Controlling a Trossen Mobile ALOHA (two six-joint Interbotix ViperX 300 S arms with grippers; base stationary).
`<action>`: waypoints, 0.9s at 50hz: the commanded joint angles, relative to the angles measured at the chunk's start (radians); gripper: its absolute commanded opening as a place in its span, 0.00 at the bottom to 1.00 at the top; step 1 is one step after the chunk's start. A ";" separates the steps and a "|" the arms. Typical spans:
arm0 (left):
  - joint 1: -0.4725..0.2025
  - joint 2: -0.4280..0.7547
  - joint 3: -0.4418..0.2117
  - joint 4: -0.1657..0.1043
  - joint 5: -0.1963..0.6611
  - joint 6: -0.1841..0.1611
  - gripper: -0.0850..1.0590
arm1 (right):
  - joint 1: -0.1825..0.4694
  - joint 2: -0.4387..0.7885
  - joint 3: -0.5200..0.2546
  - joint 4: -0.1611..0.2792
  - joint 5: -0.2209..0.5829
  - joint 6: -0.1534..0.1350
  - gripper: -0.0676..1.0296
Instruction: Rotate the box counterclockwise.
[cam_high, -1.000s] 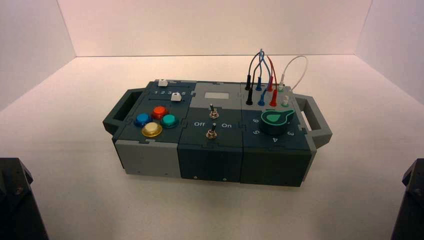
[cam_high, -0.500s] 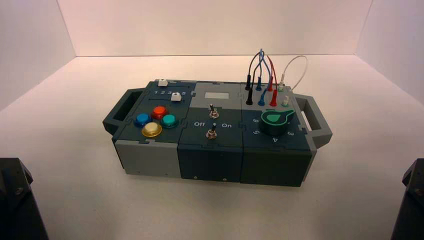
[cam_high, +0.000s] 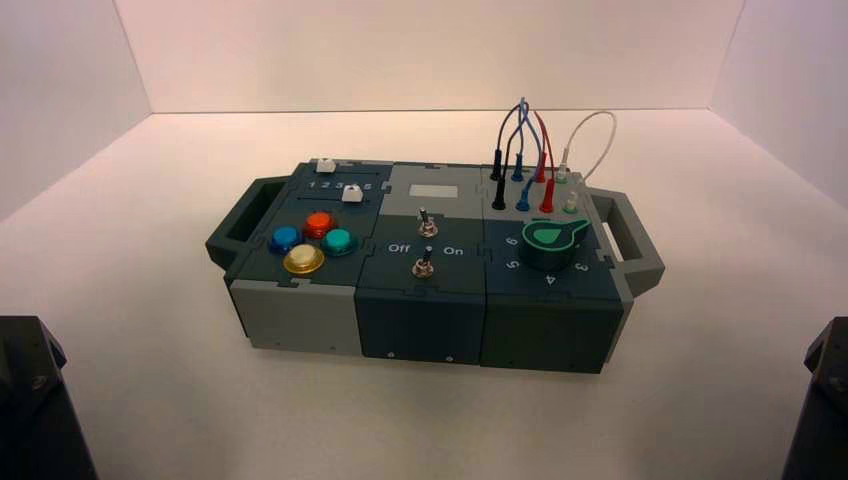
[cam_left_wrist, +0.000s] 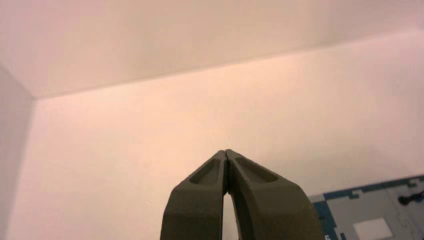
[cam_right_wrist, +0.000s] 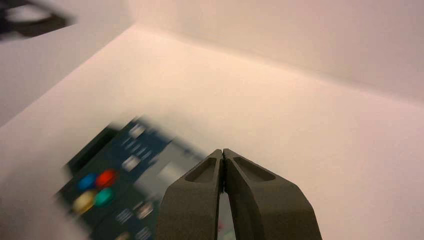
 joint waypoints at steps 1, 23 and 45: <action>-0.031 0.132 -0.083 0.000 -0.002 0.003 0.05 | 0.055 0.074 -0.032 0.078 0.071 0.008 0.04; -0.114 0.480 -0.255 -0.009 0.021 -0.003 0.05 | 0.341 0.364 -0.029 0.293 0.183 0.005 0.04; -0.115 0.686 -0.336 -0.009 0.029 -0.003 0.05 | 0.374 0.377 0.067 0.410 0.288 0.012 0.04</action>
